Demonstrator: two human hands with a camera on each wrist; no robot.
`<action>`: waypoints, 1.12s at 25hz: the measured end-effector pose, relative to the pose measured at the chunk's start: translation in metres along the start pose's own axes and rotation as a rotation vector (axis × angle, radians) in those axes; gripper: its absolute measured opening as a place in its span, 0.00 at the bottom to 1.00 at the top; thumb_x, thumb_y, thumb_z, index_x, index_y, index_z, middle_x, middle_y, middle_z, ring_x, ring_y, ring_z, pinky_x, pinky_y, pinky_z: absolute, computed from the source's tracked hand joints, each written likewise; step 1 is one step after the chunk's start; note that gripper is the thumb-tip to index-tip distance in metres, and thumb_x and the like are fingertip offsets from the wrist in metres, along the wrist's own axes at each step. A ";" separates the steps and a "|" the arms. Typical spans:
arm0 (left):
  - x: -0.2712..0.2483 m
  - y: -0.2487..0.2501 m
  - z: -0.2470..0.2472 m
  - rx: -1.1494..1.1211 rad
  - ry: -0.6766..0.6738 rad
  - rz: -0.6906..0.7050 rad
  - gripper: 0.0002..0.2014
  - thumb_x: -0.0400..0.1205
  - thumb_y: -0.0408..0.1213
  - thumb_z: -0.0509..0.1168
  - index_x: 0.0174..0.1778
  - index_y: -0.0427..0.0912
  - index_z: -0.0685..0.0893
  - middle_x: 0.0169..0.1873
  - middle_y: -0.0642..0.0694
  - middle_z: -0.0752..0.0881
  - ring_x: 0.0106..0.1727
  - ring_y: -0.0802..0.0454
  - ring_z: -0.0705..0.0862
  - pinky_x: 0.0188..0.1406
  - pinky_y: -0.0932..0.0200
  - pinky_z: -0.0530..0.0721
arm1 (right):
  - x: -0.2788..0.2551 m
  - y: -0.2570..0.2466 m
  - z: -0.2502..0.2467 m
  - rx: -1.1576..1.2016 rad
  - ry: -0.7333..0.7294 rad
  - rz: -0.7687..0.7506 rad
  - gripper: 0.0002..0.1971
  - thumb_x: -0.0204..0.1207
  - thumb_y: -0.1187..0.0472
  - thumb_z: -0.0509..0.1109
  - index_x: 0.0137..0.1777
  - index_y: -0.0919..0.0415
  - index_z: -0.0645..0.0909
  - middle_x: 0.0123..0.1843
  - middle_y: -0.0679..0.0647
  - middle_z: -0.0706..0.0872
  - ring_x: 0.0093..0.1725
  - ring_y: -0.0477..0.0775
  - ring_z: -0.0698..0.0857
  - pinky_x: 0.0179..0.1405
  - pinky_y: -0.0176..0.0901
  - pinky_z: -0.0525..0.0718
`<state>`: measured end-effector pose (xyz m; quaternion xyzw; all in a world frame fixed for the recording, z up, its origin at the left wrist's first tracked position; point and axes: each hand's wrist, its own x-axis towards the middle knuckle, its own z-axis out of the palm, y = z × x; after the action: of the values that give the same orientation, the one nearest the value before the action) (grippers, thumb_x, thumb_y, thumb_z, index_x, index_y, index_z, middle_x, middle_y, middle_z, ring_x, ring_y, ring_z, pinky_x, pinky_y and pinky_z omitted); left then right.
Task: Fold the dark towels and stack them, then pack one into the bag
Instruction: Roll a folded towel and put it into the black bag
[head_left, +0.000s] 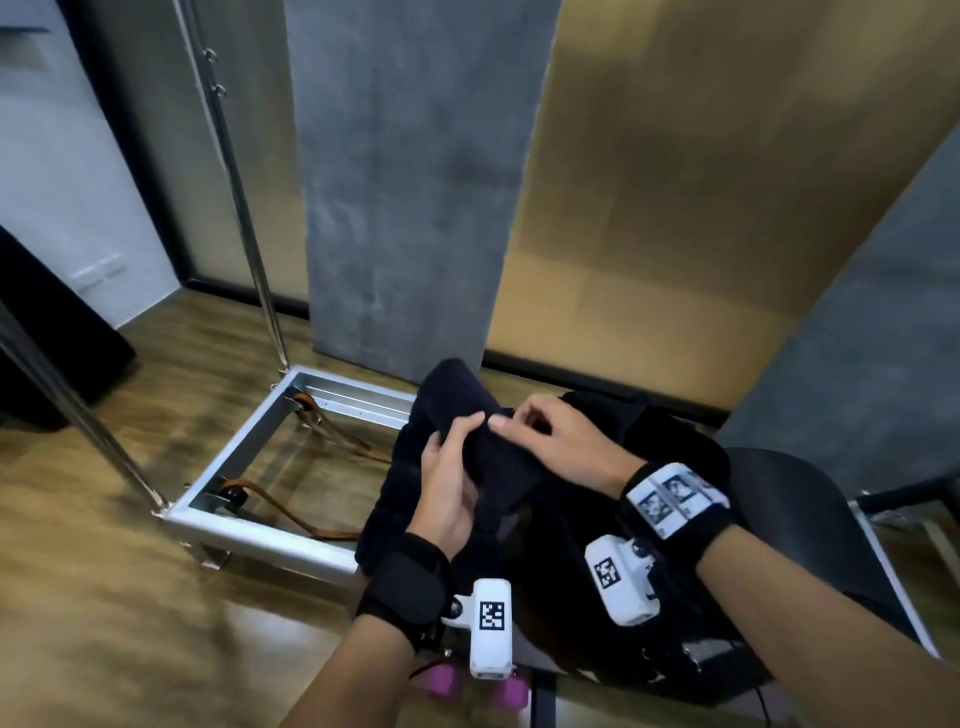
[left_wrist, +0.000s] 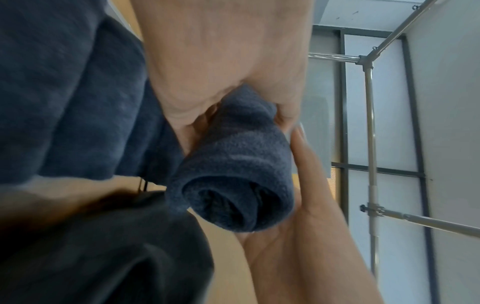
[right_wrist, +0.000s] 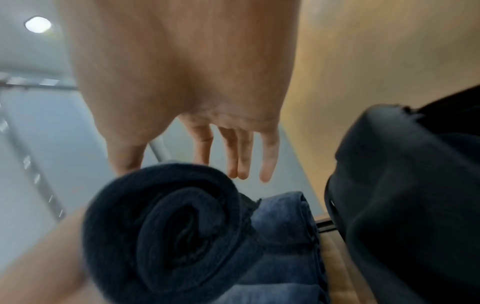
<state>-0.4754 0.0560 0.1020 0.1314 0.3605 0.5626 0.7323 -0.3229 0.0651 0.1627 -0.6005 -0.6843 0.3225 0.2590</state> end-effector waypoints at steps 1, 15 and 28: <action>-0.003 -0.002 0.012 -0.033 -0.066 0.000 0.28 0.79 0.41 0.78 0.73 0.34 0.84 0.62 0.31 0.91 0.63 0.34 0.92 0.59 0.41 0.92 | -0.007 0.001 -0.016 0.153 -0.048 0.077 0.24 0.78 0.36 0.75 0.61 0.55 0.82 0.58 0.51 0.89 0.53 0.45 0.88 0.60 0.50 0.87; -0.030 -0.092 0.070 1.771 -0.448 0.770 0.35 0.84 0.76 0.53 0.72 0.52 0.79 0.66 0.56 0.77 0.59 0.48 0.86 0.54 0.46 0.85 | -0.062 0.109 -0.148 0.518 -0.119 0.304 0.26 0.87 0.76 0.64 0.82 0.59 0.70 0.77 0.67 0.80 0.77 0.66 0.81 0.71 0.74 0.82; -0.035 -0.110 0.087 2.252 -0.667 0.864 0.08 0.93 0.45 0.59 0.61 0.53 0.83 0.57 0.51 0.79 0.48 0.42 0.87 0.35 0.49 0.65 | -0.024 0.168 -0.117 -0.514 -0.713 0.261 0.38 0.82 0.62 0.76 0.88 0.60 0.61 0.74 0.63 0.81 0.37 0.42 0.76 0.18 0.22 0.74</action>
<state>-0.3401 0.0058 0.1105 0.9274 0.3656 0.0756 0.0247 -0.1225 0.0686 0.1144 -0.5781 -0.7071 0.3588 -0.1926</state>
